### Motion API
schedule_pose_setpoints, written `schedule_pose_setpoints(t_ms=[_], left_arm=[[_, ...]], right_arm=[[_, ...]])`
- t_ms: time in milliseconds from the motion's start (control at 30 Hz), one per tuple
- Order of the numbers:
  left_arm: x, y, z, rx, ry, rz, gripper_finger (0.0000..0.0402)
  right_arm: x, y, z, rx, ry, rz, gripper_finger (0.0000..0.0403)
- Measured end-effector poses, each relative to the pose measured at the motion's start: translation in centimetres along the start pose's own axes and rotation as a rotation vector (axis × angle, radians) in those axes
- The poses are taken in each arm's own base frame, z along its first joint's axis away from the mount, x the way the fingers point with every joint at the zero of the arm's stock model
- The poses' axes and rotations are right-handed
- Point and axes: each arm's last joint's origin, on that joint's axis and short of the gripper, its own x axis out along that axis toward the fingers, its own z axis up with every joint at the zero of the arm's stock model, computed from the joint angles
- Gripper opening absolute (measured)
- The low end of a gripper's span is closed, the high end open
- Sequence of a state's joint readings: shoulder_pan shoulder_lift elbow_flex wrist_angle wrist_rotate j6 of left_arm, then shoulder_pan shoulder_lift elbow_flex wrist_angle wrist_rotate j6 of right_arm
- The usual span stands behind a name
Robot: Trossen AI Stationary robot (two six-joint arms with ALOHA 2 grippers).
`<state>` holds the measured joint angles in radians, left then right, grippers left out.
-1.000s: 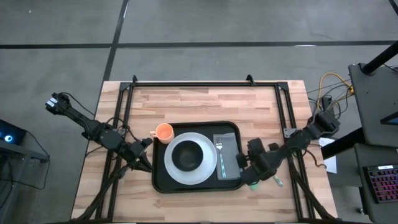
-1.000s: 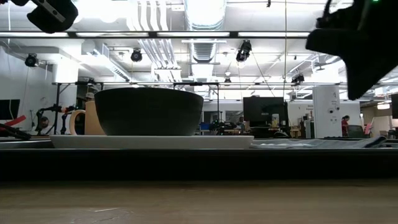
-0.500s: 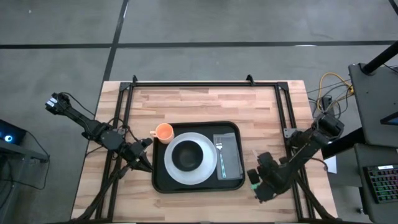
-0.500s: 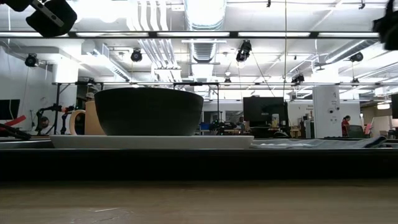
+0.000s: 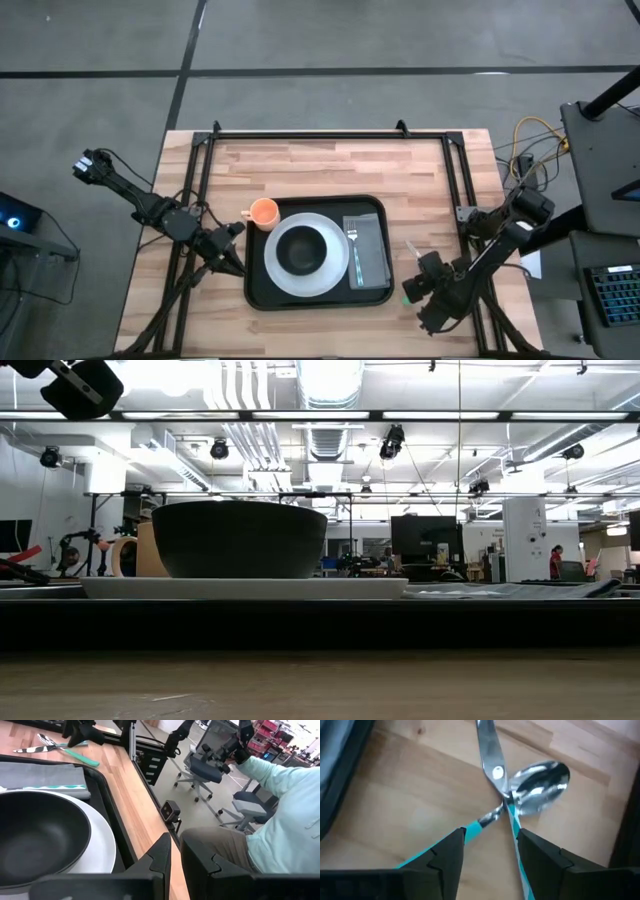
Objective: Set up tray
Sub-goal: Put the green knife on the gray napkin
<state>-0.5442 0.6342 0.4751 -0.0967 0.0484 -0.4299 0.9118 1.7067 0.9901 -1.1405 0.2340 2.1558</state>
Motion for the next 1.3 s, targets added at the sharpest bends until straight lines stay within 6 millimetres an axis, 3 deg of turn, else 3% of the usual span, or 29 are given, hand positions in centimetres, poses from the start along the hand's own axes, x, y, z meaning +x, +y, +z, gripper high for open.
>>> schedule_pose_setpoints(t_ms=[367, 1133, 1300], left_arm=[[0.0, 0.0, 0.0, -0.026, -0.001, 0.002, 0.0023], [0.0, 0.0, 0.0, -0.026, -0.002, 0.002, 0.0023], [0.0, 0.0, 0.0, -0.026, -0.001, 0.003, 0.0023]], right_arm=[[1.4, -1.2, -0.4, -0.074, 0.063, -0.104, 0.0169], [3.3, -1.7, -0.9, -0.084, 0.085, -0.033, 0.0153], [3.4, -1.7, -0.9, -0.085, 0.082, -0.036, 0.0123]])
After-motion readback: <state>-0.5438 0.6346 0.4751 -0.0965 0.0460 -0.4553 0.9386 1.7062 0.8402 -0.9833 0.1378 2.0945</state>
